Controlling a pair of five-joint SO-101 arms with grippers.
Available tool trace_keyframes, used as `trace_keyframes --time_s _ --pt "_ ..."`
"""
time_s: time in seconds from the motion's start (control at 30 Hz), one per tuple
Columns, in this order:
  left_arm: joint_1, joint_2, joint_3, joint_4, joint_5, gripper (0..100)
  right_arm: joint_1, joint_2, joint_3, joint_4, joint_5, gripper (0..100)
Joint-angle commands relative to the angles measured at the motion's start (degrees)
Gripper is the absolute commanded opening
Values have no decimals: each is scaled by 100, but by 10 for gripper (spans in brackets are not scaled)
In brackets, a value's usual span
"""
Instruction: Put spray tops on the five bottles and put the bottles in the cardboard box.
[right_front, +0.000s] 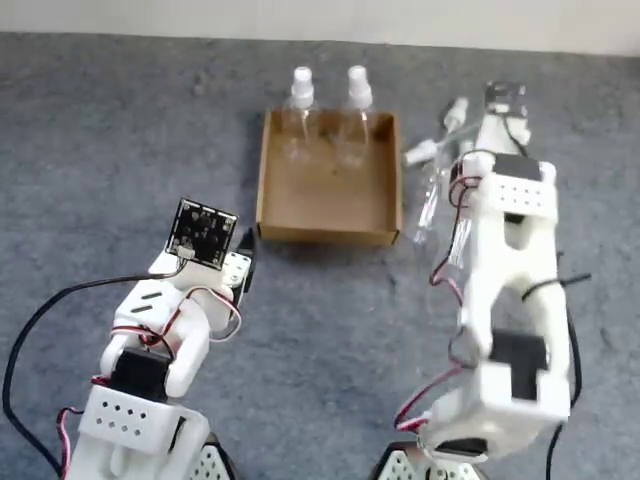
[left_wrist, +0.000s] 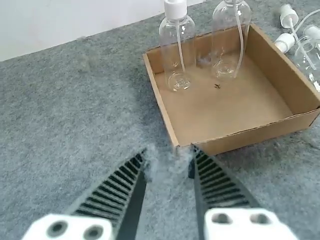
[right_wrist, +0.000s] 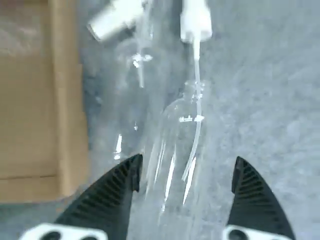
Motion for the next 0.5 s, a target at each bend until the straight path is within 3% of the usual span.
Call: trace_keyframes --time_s 0.0,0.27,0.4,0.47 --pt "-57 -13 -31 -141 0 84 84 620 -585 -145 26 224" --pt "-31 -13 -31 -141 0 84 189 1446 -813 -154 26 224" --pt "-31 -4 -31 -141 0 84 655 1675 -813 -136 62 218" --pt "-40 -4 -31 -141 0 84 998 1692 -813 -136 70 167"
